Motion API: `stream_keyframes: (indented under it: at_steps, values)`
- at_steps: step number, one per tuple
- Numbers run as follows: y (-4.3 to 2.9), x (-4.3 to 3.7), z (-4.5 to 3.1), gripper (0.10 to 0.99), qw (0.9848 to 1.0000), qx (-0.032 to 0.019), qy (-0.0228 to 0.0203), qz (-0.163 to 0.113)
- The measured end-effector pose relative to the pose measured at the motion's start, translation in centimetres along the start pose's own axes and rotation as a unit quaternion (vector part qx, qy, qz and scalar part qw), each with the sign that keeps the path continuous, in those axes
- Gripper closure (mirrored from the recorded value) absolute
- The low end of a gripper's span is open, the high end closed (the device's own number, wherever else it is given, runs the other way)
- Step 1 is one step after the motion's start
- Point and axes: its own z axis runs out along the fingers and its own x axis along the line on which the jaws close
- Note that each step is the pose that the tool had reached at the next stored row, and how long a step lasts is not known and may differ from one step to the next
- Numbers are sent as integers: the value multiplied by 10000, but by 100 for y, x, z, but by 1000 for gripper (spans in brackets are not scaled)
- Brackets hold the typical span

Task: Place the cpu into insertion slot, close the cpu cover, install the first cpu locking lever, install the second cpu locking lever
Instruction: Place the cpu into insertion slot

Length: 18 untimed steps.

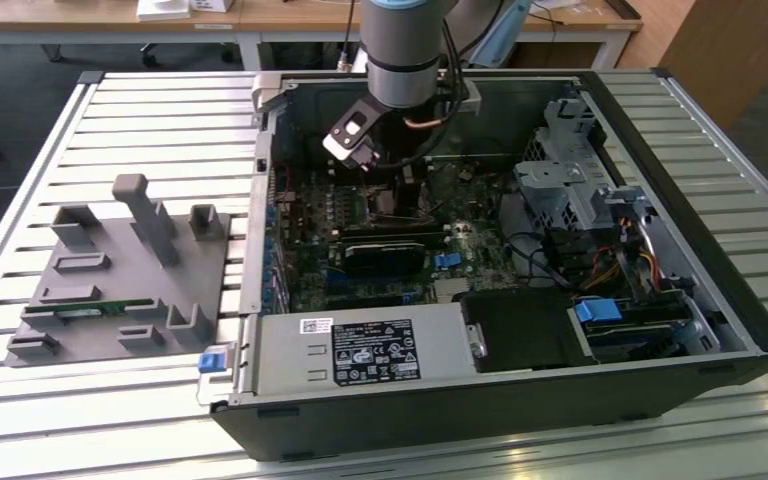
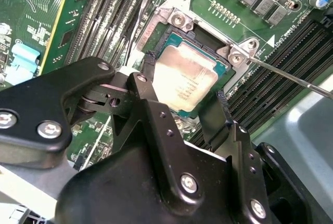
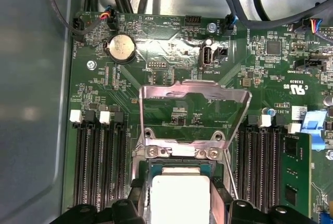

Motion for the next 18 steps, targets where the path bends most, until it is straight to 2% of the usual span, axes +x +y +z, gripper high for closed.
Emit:
stream_keyframes:
  at_steps: [8,11,18]
  values:
    - [0,7,-3,475,10000,1,-1,3]
    - [1,6,-31,475,10000,0,0,3]
    - [-2,-25,-29,490,10000,0,0,3]
